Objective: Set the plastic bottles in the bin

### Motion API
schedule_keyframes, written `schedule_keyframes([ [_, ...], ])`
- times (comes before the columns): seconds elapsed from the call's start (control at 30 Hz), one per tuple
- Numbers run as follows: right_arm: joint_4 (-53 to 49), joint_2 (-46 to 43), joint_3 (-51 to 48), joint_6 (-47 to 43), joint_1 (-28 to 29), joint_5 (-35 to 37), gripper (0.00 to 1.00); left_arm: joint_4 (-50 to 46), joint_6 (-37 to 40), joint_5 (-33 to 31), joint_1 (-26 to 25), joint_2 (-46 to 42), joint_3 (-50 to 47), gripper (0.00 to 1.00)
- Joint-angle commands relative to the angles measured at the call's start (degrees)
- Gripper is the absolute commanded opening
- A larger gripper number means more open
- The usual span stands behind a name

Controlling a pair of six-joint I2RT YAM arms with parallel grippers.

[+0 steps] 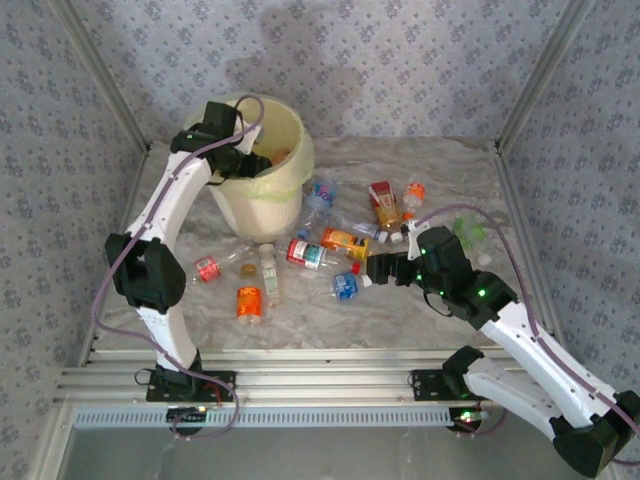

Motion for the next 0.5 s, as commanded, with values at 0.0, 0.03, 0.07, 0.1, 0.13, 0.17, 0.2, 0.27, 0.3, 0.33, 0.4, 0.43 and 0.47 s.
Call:
schedule_keyframes([
  [0.0, 0.1, 0.0, -0.8, 0.3, -0.3, 0.6, 1.00, -2.4, 0.0, -0.2, 0.1, 0.2, 2.1, 0.56],
  [0.03, -0.3, 0.3, -0.9, 1.1, -0.3, 0.0, 1.00, -2.3, -0.3, -0.1, 0.1, 0.1, 2.3, 0.57],
  [0.07, -0.2, 0.5, -0.8, 1.1, -0.4, -0.1, 1.00, -2.3, -0.4, 0.0, 0.1, -0.2, 2.4, 0.59],
  [0.1, -0.1, 0.7, -0.9, 1.1, -0.5, -0.1, 1.00, -2.2, -0.6, 0.1, 0.1, -0.4, 2.7, 0.60],
  [0.13, 0.1, 1.0, -1.0, 1.1, -0.5, -0.3, 1.00, -2.1, -0.9, 0.1, 0.1, -0.8, 2.8, 0.62],
  [0.17, 0.3, 1.4, -1.0, 1.1, -0.6, -0.4, 1.00, -1.9, -1.1, 0.1, 0.2, -1.2, 2.9, 0.64],
  [0.2, 0.4, 1.9, -1.1, 1.2, -0.7, -0.7, 0.98, -1.6, -1.4, 0.2, 0.2, -1.9, 3.0, 0.67],
  [0.27, 0.4, 3.2, -1.0, 2.1, -0.9, -0.8, 0.97, -1.1, -2.0, 0.3, 0.2, -3.1, 3.1, 0.70],
  [0.3, 0.1, 3.9, -0.8, 2.9, -1.0, -0.2, 0.97, -0.8, -2.4, 0.3, 0.2, -4.0, 3.1, 0.72],
  [0.33, -0.6, 4.8, -0.5, 4.2, -1.1, 1.0, 0.97, -0.4, -2.9, 0.5, 0.2, -5.0, 3.1, 0.74],
  [0.4, -1.3, 6.1, -0.3, 6.8, -1.3, 2.8, 0.95, 1.0, -3.8, 0.9, 0.2, -7.1, 2.4, 0.77],
  [0.43, -0.5, 6.6, -0.6, 7.8, -1.4, 2.6, 0.93, 1.8, -4.4, 1.0, 0.2, -8.4, 1.9, 0.79],
  [0.47, 0.6, 7.1, -0.8, 8.2, -1.5, 2.1, 0.92, 2.6, -4.8, 1.1, 0.2, -9.5, 1.4, 0.81],
])
